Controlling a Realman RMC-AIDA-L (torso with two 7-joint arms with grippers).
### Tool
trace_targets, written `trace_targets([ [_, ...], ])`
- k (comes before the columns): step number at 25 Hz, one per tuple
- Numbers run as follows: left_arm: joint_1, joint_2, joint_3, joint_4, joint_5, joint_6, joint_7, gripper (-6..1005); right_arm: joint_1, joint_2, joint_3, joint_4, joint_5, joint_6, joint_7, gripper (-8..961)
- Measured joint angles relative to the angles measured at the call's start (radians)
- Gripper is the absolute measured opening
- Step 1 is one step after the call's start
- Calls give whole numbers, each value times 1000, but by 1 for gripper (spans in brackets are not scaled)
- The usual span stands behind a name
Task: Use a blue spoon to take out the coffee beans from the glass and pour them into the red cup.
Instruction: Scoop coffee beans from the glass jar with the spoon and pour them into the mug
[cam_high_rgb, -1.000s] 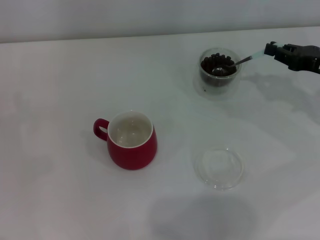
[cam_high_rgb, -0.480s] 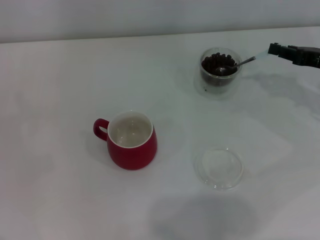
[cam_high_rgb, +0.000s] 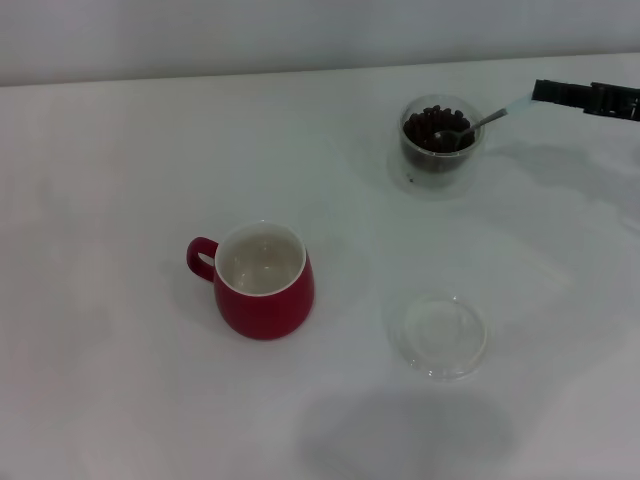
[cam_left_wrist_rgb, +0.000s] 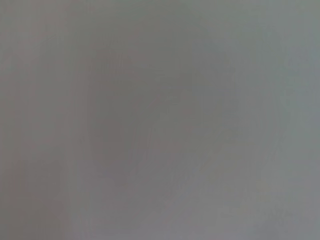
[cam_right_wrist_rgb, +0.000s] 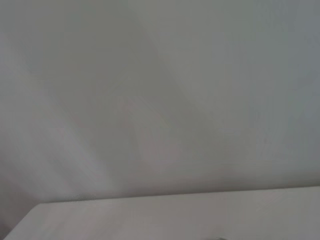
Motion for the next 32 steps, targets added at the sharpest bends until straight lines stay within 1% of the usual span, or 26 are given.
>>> trace_targets([
  [4,1,0,0,1,-9,18,0,709,18,-5,-15,2,0,0,38,149],
  [7,1,-1,0,0,-9,19,0,711,30,-8,-19,20,0,0,102,150],
  [11,1,-1,0,-1,-9,22,0,711,36,-11,-25,25,0,-2,140,152],
  [16,2,0,0,-1,-11,31,0,711,51,-19,-68,27,0,-2,188,154],
  [25,0,2,0,-1,-22,32,0,712,89,-15,-125,65,-1,-1,267,157],
  [32,0,2,0,-1,-29,32,0,712,107,-16,-146,67,-2,12,332,160],
])
